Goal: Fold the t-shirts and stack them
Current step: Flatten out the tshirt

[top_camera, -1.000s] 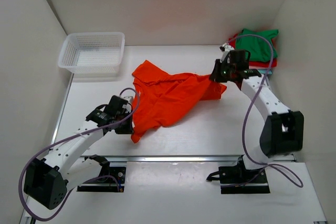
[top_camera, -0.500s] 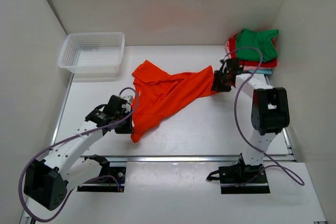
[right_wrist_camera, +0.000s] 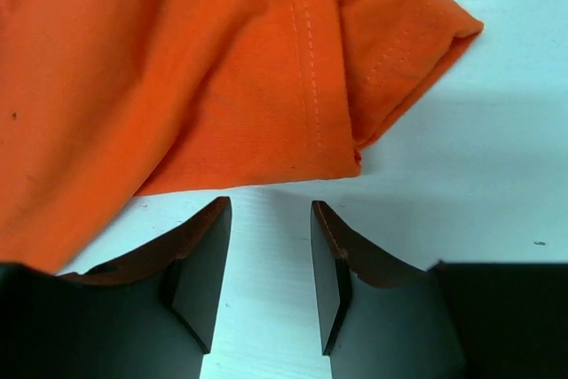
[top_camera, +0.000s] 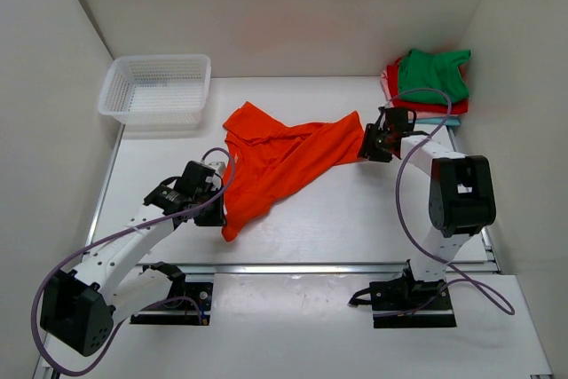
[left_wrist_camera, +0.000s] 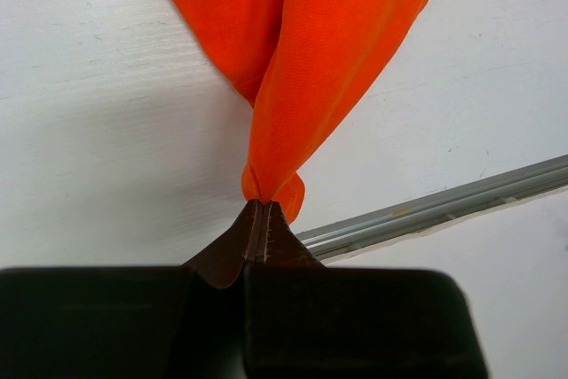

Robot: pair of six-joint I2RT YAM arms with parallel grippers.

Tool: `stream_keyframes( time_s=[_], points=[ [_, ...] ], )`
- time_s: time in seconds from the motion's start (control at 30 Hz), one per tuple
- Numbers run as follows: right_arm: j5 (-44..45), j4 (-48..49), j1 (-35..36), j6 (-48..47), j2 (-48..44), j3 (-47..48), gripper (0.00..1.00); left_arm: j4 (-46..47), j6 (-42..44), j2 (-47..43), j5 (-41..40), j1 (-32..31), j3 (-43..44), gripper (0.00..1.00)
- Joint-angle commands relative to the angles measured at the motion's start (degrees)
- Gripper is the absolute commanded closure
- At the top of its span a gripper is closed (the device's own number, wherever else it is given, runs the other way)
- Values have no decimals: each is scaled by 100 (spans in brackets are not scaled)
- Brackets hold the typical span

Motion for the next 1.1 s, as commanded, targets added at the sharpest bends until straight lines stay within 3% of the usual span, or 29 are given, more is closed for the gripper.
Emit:
stream_keyframes(
  time_s=[0.0,0.63,0.67,0.77,0.83,0.9,0.97,1.03,1.07],
  points=[
    [66,258,-199,347,-174,-148,60,53,57,-100,132,7,-9,100],
    [-514,583,-427,461,679,415,58,45,39,-82,79,16,-26,100],
    [-505,626,-427,470,661,475,63,45,30,-48,70,-2,-26,100],
    [-584,610,-410,470,652,511,90,45,39,-65,70,16,-70,100],
    [-576,574,-427,374,635,528,91,45,30,-56,70,16,-61,100],
    [-383,452,-375,304,521,511,79,71,39,-48,62,24,-61,100],
    [-268,442,-357,224,381,450,79,89,4,-82,35,15,-35,100],
    [-276,504,-392,216,275,362,98,54,-5,-65,35,-20,-61,100],
    [-311,504,-418,241,240,335,100,89,4,-65,18,-46,-53,100]
  ],
)
